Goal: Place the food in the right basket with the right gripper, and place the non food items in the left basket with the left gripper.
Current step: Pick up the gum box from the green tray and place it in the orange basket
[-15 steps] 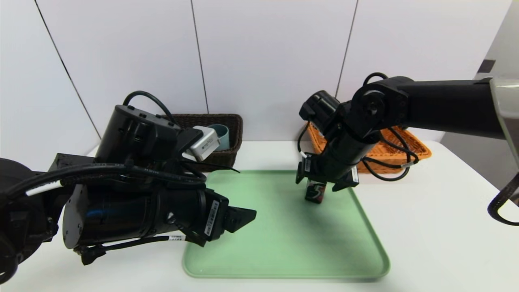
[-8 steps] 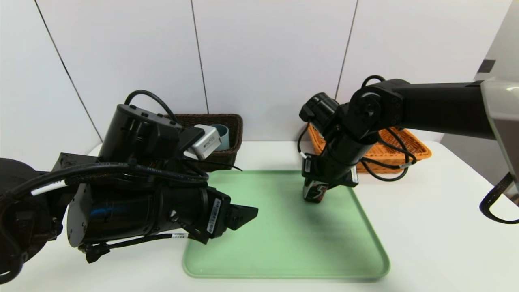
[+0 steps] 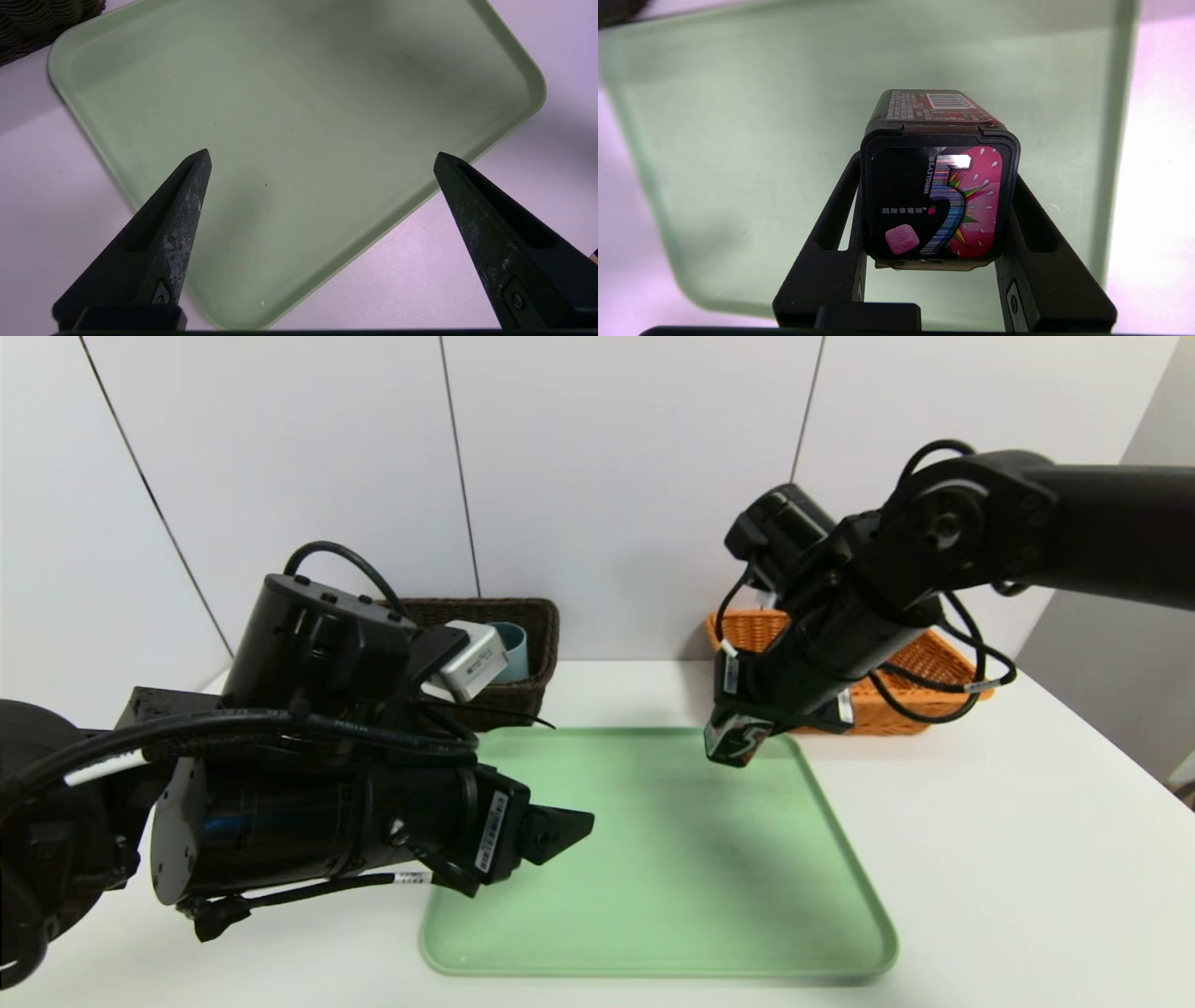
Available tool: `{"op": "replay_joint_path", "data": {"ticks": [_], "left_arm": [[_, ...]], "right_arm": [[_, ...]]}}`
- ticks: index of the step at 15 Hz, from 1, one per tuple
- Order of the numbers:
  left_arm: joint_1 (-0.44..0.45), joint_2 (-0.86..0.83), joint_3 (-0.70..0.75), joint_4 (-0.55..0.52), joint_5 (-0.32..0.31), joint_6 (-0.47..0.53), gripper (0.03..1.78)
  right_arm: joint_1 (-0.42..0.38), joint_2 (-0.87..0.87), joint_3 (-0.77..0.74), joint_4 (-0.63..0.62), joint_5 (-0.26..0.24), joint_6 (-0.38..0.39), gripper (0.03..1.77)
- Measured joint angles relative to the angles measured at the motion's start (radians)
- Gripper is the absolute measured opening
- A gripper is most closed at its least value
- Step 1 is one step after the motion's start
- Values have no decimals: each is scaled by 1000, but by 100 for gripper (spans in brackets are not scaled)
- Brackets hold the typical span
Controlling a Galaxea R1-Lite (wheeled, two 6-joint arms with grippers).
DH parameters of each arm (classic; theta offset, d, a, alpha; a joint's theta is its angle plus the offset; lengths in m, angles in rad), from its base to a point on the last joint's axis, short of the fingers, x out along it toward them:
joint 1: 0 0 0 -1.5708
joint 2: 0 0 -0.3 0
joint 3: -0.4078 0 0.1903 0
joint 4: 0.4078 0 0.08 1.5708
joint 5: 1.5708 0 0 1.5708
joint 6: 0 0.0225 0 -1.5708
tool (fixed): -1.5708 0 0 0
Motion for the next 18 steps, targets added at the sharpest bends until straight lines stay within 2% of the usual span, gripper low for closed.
{"op": "replay_joint_path", "data": {"ticks": [3, 8, 11, 15, 18], "left_arm": [[0, -1, -2, -12, -2, 4, 169], [0, -2, -6, -14, 0, 5, 169], [0, -2, -7, -14, 0, 5, 169], [1, -2, -7, -13, 2, 3, 169], [1, -2, -7, -14, 2, 1, 169]], "right_arm": [[-11, -96, -10, -23, -2, -58, 74], [-89, -157, -20, -139, -10, -160, 74], [-148, -132, -20, -223, -20, -228, 74], [-218, -50, -30, -286, -61, -315, 74], [-276, 13, -33, -321, -69, -376, 74]]}}
